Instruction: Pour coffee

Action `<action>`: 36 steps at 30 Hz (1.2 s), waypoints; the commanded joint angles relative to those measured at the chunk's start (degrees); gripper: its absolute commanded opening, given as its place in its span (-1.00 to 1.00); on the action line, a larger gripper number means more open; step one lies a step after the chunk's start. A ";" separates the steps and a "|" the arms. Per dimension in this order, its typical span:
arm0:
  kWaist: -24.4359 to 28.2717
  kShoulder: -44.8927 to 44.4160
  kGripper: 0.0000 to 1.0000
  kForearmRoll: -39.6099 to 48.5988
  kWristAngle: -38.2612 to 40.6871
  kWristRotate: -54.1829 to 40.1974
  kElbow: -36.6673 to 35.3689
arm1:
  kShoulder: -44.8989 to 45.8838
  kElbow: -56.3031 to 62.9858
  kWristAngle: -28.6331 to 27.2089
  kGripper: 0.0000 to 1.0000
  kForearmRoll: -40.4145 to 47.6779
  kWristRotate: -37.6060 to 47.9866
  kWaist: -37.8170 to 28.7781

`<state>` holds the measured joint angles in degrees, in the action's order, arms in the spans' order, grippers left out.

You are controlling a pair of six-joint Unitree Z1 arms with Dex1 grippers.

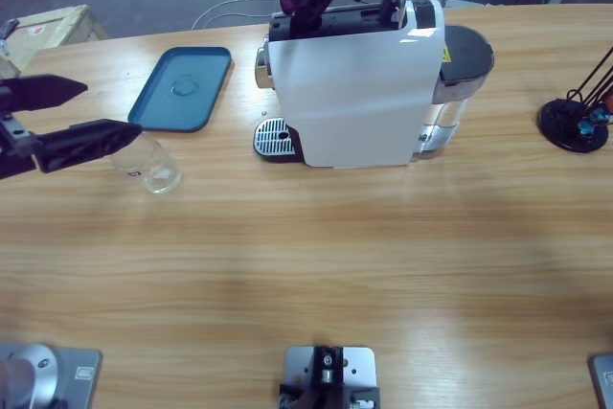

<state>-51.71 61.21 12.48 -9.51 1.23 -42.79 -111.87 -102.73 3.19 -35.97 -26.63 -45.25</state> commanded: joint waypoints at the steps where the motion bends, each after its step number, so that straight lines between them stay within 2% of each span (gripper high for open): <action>1: 0.01 1.86 0.98 0.27 -0.07 0.00 2.45 | -3.74 2.80 1.91 -1.00 -0.86 0.25 0.69; 12: -0.06 2.07 0.98 0.27 -0.12 0.00 2.45 | -4.41 3.05 1.96 -1.00 -0.68 0.44 0.69; 13: -0.03 2.07 0.98 0.27 -0.16 0.00 2.45 | -4.57 2.87 2.00 -0.92 -0.75 0.44 0.69; 15: -0.03 2.07 0.98 0.27 -0.16 0.00 2.52 | -4.76 2.63 1.65 0.06 -0.77 0.51 0.69; 16: -0.01 2.07 0.98 0.27 -0.14 0.00 2.49 | -4.75 2.63 1.37 0.39 -0.77 0.71 0.69; 18: 0.01 2.07 0.98 0.27 -0.16 0.00 2.45 | -4.59 2.71 0.82 0.95 -0.77 1.22 0.62; 19: -0.06 2.07 0.98 0.27 -0.16 0.00 2.45 | -4.39 2.70 0.72 1.00 -0.77 1.23 0.52; 25: -0.04 2.33 0.98 0.27 -0.09 0.00 2.45 | -1.44 1.85 -1.01 1.00 -0.42 1.44 -0.64; 26: -0.06 2.33 0.98 0.27 -0.07 0.00 2.45 | -0.32 1.43 -1.30 0.91 0.04 1.83 -1.24; 28: -0.03 2.24 0.98 0.27 -0.07 0.00 2.45 | 1.28 -0.49 -0.85 0.24 -1.52 6.51 -2.95; 29: -0.06 2.17 0.98 0.27 -0.07 0.00 2.45 | 2.07 -1.52 -0.72 -0.15 -2.74 10.64 -4.20; 30: -0.04 2.16 0.98 0.27 -0.07 0.00 2.45 | 2.58 -2.82 -0.80 -0.65 -5.18 14.36 -5.37; 31: -0.04 2.12 0.98 0.27 -0.01 0.00 2.38 | 3.23 -3.23 -0.55 -0.94 -6.82 16.51 -6.48; 32: -0.06 2.05 0.98 0.23 0.04 0.00 2.33 | 4.31 -2.44 -0.14 -1.00 -6.82 18.60 -7.99; 34: -0.04 1.86 0.98 0.18 0.20 0.00 2.20 | 7.80 2.06 -7.58 -1.00 -4.62 25.69 -12.62; 36: -0.03 1.38 0.98 0.18 0.35 0.00 1.98 | 10.86 6.33 -10.78 -1.00 -3.88 32.19 -14.43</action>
<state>-51.71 61.68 12.48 -9.51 1.23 -42.57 -109.41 -104.79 1.72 -40.75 -9.52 -52.19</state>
